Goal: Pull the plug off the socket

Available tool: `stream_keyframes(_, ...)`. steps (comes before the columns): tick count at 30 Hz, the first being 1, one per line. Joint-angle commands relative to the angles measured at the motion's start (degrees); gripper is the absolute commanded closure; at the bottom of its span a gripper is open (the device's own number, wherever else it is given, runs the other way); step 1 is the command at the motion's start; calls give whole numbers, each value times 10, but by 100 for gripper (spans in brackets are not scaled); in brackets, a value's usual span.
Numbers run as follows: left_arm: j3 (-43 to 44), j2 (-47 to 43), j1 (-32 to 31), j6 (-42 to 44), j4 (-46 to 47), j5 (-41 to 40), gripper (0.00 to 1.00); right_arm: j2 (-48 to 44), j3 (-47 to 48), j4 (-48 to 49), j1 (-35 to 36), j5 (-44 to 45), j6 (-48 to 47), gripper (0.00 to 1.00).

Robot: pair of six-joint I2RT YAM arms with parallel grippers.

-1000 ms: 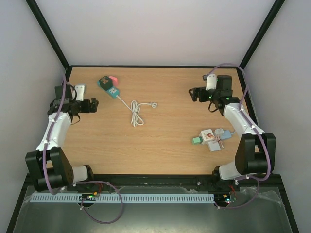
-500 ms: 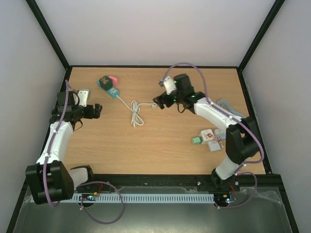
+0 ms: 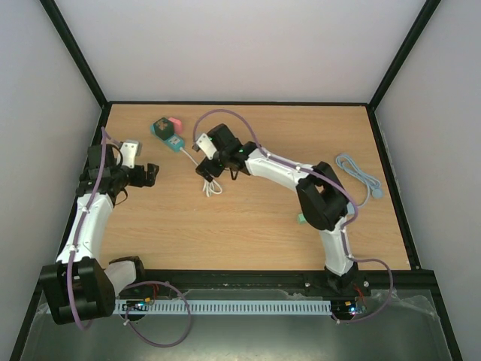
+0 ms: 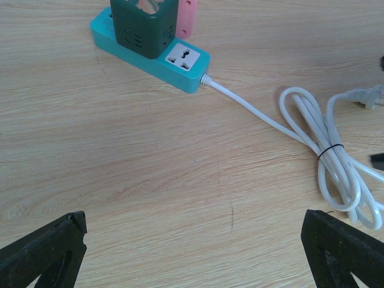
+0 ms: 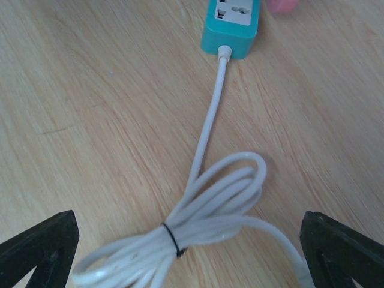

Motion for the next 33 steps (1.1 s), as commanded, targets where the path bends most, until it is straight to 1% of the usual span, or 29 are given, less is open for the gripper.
stream_keyframes(1,-5,-10,2,7,3,10,0,59,80,-48,4,39,5,3)
stream_keyframes(7,-6,-10,4,4,3,10,0,134,171,-71,5,66,22,9)
stream_keyframes(10,-5,-7,4,3,2,15,0,164,197,-73,4,82,27,9)
stream_keyframes(15,-5,-5,4,4,2,14,0,198,221,-74,4,104,29,16)
stream_keyframes(27,-4,-6,4,1,2,9,0,206,197,-102,4,71,43,40)
stream_keyframes(31,-4,-6,4,2,2,10,0,193,169,-107,4,53,52,46)
stream_keyframes(33,-3,-7,3,2,2,10,0,183,152,-108,3,46,57,47)
